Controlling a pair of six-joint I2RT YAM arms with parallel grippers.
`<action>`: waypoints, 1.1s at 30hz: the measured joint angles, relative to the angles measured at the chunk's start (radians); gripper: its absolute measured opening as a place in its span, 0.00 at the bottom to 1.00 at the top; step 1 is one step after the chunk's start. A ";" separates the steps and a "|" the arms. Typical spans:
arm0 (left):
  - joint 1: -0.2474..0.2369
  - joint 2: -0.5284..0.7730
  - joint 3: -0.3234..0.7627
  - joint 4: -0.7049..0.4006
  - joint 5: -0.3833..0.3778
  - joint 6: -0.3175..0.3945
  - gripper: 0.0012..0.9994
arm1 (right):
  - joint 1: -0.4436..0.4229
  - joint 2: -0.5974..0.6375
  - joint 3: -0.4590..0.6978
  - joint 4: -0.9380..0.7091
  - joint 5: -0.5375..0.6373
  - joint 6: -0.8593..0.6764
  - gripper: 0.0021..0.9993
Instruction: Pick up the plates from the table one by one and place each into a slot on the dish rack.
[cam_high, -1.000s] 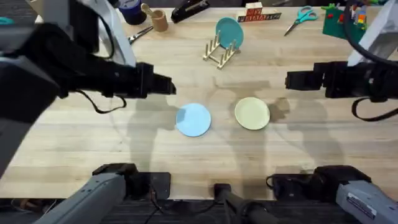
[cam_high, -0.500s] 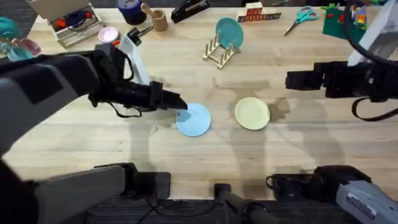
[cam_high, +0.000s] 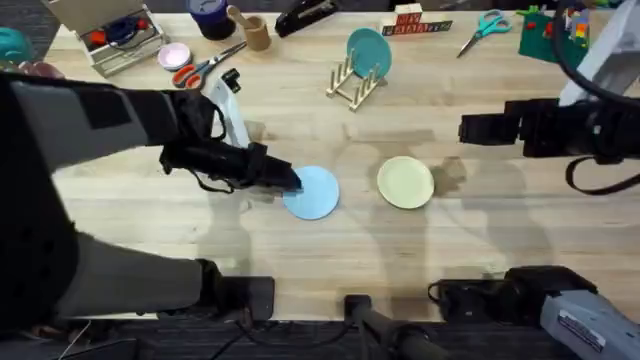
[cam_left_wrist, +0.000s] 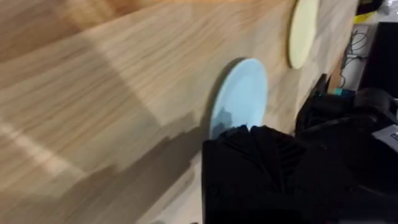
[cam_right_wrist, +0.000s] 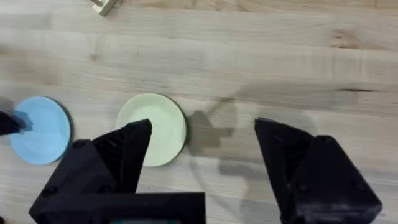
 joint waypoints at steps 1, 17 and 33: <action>0.000 0.015 0.000 0.001 -0.006 0.000 0.04 | 0.000 0.000 0.000 0.000 0.000 0.000 1.00; 0.003 0.056 0.000 0.067 -0.033 -0.141 0.04 | 0.000 0.000 0.000 0.008 0.000 0.000 1.00; 0.003 0.056 0.000 0.067 -0.034 -0.159 0.04 | 0.015 0.038 0.000 -0.012 -0.216 0.103 1.00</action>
